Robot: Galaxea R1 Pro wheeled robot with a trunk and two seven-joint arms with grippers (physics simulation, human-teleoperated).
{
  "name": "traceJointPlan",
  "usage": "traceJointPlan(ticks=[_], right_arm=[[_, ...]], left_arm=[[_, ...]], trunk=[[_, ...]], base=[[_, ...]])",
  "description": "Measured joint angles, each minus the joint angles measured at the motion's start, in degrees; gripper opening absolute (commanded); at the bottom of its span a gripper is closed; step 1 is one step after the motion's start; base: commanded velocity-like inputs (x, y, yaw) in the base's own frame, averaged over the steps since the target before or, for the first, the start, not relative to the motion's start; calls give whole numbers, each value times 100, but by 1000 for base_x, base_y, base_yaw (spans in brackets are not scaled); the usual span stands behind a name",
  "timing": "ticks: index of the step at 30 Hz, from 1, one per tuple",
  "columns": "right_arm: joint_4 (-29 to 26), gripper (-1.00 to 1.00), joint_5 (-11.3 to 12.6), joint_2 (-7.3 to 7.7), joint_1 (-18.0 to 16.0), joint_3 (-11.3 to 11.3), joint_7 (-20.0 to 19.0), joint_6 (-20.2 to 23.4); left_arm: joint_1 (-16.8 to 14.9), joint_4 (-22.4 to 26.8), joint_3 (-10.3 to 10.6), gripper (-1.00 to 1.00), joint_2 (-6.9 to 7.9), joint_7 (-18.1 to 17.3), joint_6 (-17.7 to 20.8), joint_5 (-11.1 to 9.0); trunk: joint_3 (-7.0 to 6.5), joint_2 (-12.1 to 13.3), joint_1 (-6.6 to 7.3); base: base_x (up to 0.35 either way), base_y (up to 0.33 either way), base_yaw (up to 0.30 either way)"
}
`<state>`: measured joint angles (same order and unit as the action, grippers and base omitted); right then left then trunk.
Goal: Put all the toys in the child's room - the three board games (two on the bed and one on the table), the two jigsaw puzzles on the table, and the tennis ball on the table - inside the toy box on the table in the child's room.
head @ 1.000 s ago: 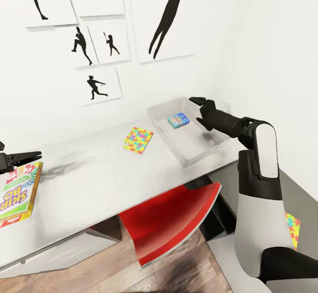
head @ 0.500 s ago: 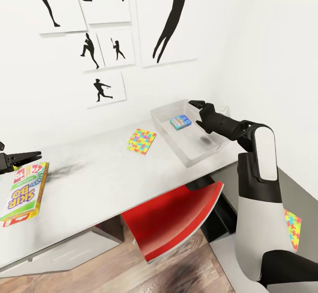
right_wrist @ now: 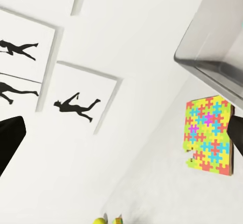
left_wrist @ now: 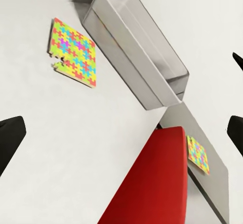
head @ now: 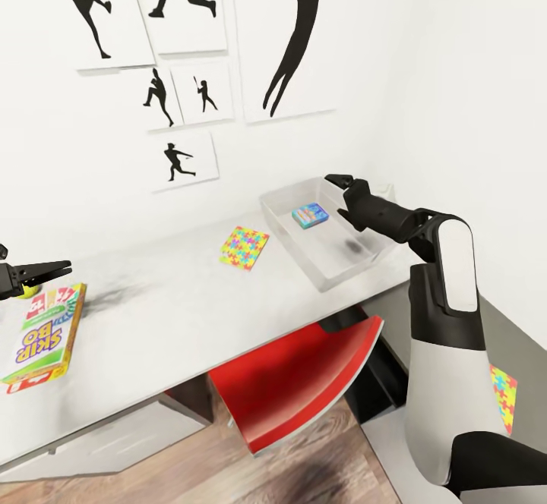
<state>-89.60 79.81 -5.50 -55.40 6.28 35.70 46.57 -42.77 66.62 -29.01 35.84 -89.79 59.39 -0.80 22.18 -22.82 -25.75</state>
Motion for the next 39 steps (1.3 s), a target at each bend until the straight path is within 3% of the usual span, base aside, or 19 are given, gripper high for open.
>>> traceJointPlan(ticks=[17, 30, 39], right_arm=[[0, 100, -14, -1, 14, 18, -3, 165], [0, 100, -17, 2, 246, 44, 0, 313], [-3, 100, -61, 10, 329, 51, 0, 879]], left_arm=[[6, -15, 0, 100, 0, -1, 0, 15], [18, -26, 0, 100, 0, -1, 0, 25], [23, -31, -6, 100, 6, -3, 0, 50]], trunk=[[-161, 0, 0], [-285, 0, 0], [-370, 0, 0]], base=[[0, 0, 0], [0, 0, 0], [0, 0, 0]])
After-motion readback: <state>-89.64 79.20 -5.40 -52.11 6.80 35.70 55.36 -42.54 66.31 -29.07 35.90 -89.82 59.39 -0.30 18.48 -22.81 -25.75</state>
